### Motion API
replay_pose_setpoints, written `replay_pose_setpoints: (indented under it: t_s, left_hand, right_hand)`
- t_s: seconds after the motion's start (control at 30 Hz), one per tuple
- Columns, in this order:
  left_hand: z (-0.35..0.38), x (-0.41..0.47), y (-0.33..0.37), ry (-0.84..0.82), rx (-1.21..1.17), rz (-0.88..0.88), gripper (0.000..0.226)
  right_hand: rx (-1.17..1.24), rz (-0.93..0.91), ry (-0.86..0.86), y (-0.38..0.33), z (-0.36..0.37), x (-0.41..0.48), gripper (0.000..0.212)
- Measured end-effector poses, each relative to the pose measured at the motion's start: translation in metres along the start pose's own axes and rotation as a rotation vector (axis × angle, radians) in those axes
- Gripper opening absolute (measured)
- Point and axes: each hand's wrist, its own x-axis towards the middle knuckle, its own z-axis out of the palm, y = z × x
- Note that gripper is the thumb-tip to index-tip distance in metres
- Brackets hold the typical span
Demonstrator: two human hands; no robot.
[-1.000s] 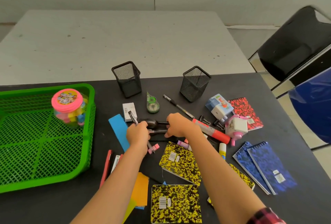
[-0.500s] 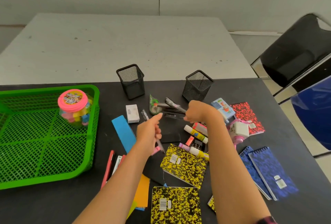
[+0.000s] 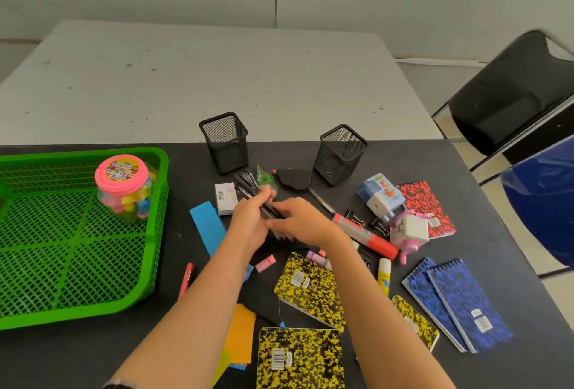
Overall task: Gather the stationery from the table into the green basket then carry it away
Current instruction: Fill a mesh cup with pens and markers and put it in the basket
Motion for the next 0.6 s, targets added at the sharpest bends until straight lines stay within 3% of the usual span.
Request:
replay_pose_setpoints:
  t_s: [0.1, 0.17, 0.27, 0.37, 0.5, 0.6]
  left_hand:
    - [-0.006, 0.001, 0.011, -0.065, -0.008, 0.056, 0.016]
    - [-0.010, 0.001, 0.017, -0.053, 0.036, 0.067, 0.017]
    - [-0.016, 0.002, 0.020, -0.005, 0.083, 0.056, 0.014]
    - [-0.016, 0.000, 0.020, 0.016, 0.105, -0.002, 0.016]
    - [-0.016, 0.000, 0.019, 0.070, 0.164, -0.052, 0.021]
    - [-0.014, 0.002, 0.018, 0.071, 0.179, -0.073, 0.021]
  right_hand:
    - [0.100, 0.088, 0.175, 0.012, -0.011, 0.005, 0.031]
    - [-0.113, 0.201, 0.389, 0.023, -0.018, 0.016, 0.020]
    - [-0.306, 0.502, 0.373, 0.031, -0.015, 0.026, 0.039]
    - [-0.415, 0.494, 0.334, 0.033, -0.018, 0.032, 0.034]
    - [-0.162, 0.473, 0.419, 0.017, -0.037, 0.024, 0.016]
    - [-0.204, 0.512, 0.519, 0.000, -0.038, 0.015, 0.029]
